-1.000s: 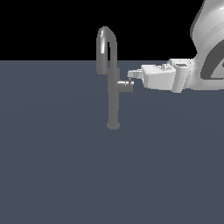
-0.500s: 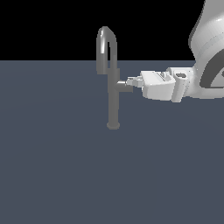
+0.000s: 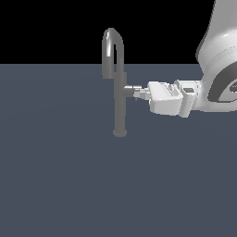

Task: Turn on the faucet by rotating a designated handle.

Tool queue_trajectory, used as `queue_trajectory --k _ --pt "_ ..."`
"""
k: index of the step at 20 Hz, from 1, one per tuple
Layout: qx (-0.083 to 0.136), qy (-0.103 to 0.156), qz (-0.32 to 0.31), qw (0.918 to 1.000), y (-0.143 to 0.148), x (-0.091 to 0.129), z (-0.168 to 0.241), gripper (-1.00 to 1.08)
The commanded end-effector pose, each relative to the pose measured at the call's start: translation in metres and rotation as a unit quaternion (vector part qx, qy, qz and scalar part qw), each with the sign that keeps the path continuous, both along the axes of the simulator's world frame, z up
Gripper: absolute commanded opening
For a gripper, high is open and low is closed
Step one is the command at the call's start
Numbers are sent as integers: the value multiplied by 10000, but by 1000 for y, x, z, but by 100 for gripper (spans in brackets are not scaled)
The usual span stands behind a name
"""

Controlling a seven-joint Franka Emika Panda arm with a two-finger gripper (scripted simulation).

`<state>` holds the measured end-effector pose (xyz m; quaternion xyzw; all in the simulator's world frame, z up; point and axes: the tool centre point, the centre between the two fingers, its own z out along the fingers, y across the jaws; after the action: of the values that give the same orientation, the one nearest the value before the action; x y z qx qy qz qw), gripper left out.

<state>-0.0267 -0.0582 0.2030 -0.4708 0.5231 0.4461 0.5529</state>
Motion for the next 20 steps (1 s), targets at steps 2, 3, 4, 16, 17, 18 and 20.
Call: queue_trajectory --k 2,3,4,16,17,18,20 --pt "-9 164 -31 9999 0 1 -28 -100" --pt "-8 185 -32 9998 0 2 -33 -100" --pt "-7 207 -33 9998 0 2 -39 -100" --pt "1 131 -15 9999 -4 23 -46 -100" --pt "0 155 -19 9999 -4 25 -50 -100" --pt "-1 179 -23 9998 -4 26 -54 -100" --pt "-4 226 -30 9997 -5 29 -62 -100"
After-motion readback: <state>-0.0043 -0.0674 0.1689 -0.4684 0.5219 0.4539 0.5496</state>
